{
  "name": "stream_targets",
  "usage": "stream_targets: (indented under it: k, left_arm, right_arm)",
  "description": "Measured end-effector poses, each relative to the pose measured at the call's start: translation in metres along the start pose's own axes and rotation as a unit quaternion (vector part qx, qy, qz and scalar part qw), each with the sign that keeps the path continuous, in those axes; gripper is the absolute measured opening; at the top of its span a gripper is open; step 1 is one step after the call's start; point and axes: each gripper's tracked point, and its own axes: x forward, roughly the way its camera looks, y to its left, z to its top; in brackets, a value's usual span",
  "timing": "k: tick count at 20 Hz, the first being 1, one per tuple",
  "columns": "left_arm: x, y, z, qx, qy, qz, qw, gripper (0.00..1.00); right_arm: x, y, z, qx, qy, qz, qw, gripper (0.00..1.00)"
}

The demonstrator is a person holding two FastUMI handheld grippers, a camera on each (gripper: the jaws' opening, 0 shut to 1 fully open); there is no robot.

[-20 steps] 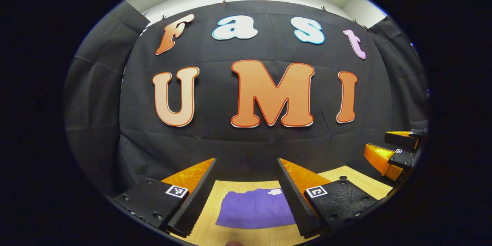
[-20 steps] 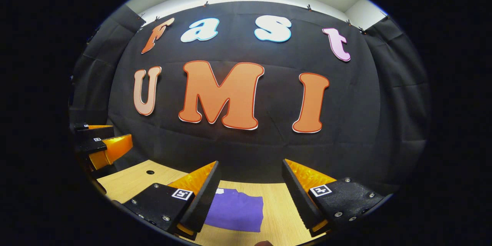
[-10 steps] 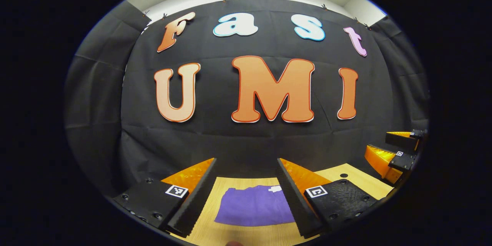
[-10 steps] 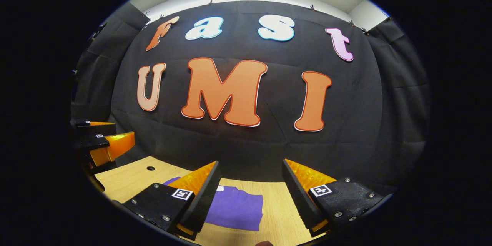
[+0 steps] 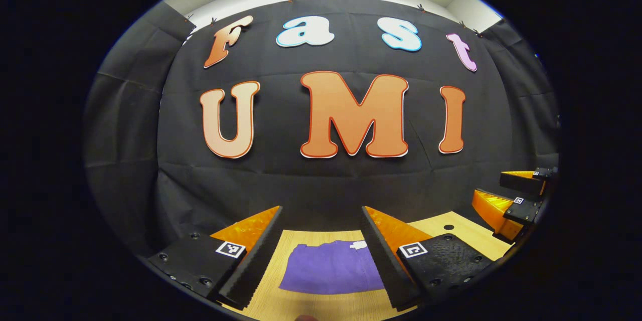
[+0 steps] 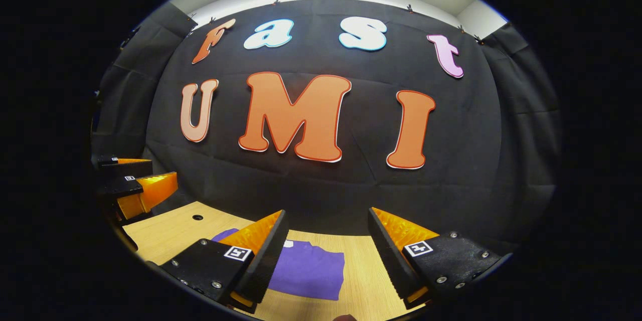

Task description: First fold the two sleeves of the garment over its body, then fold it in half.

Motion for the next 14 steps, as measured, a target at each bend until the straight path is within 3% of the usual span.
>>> stream_targets:
  k: [14]
  left_arm:
    - [0.0004, -0.0077, -0.0011, 0.012, -0.004, -0.011, 1.0, 0.95]
  right_arm:
    - [0.0009, -0.0083, -0.0042, -0.009, 0.004, -0.001, 1.0, 0.94]
